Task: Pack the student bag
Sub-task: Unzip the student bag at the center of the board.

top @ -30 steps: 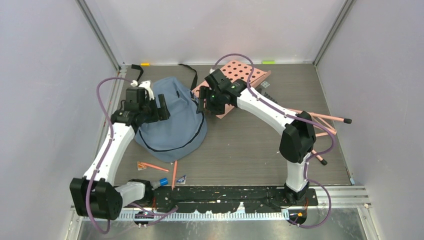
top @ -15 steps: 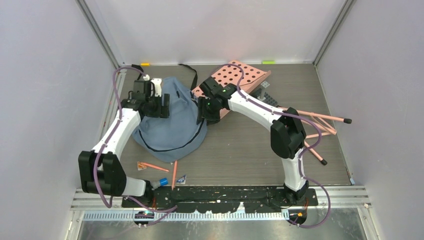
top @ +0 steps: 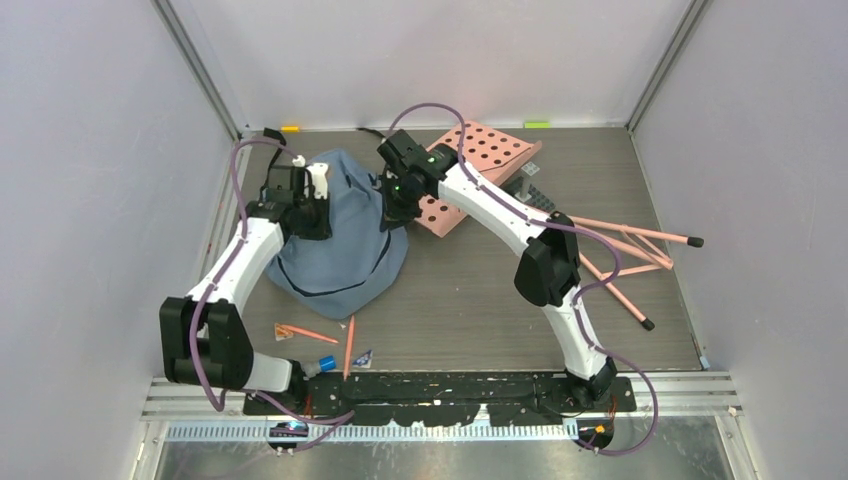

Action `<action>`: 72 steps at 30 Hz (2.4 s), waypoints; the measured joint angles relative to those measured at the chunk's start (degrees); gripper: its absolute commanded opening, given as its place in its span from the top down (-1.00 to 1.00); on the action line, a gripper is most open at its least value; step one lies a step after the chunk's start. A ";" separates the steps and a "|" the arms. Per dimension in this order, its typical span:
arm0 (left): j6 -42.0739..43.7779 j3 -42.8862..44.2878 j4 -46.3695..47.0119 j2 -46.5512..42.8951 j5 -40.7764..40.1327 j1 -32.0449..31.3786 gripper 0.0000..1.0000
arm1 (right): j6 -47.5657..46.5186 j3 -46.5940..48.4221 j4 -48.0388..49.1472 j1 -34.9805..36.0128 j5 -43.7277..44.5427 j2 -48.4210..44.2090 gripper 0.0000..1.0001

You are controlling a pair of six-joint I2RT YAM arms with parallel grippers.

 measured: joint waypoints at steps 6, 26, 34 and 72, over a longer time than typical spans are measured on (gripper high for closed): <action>-1.90 -2.34 -0.42 -3.50 2.47 0.00 0.66 | -6.32 9.77 -4.72 0.04 3.52 1.81 0.99; -3.41 3.74 -0.57 0.87 3.78 -0.04 0.07 | -18.97 6.54 -8.50 -4.96 10.43 -1.62 0.99; -3.45 1.36 1.51 1.66 6.67 -1.55 0.91 | -19.45 6.12 -8.26 -5.18 10.38 -1.81 0.99; -41.53 20.94 -0.09 18.45 -2.08 -3.52 -0.11 | -19.78 -2.78 -1.90 -6.47 11.47 -6.93 0.63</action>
